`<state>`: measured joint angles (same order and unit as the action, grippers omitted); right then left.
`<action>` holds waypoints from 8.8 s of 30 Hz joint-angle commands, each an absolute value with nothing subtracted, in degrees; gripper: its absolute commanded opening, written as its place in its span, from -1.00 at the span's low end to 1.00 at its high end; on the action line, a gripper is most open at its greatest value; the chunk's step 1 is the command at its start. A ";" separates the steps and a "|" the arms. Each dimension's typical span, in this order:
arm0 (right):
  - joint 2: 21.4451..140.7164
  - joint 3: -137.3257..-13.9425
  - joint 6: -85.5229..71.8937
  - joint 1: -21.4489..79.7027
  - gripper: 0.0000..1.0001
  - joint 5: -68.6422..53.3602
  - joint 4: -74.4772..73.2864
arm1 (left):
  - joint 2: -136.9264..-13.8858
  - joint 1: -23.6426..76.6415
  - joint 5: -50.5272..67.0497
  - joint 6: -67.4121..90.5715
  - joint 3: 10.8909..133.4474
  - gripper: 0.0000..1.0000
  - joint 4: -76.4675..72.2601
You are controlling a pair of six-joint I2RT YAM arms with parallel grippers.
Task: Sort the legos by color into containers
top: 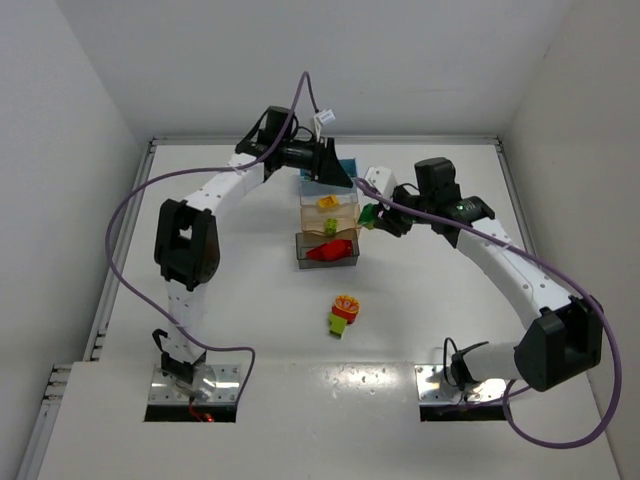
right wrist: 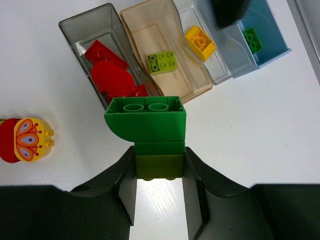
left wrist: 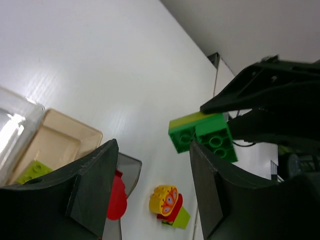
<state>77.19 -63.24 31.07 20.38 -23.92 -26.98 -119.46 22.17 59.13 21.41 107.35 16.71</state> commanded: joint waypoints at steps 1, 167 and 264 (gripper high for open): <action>75.41 -64.34 30.85 20.13 -0.88 -23.64 -23.82 | -116.90 22.68 60.21 16.35 104.33 0.30 22.59; 86.22 -67.24 13.89 7.65 -0.88 -65.83 -22.76 | -105.29 29.62 67.51 -6.76 92.45 0.59 16.24; 81.21 -60.47 28.30 9.23 -0.88 -56.60 -29.71 | -112.14 25.58 23.15 10.63 112.32 -1.00 12.73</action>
<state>82.65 -59.27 26.65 9.13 -55.64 -30.63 -110.93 26.26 38.24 13.04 109.82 7.14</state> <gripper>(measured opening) 0.362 0.395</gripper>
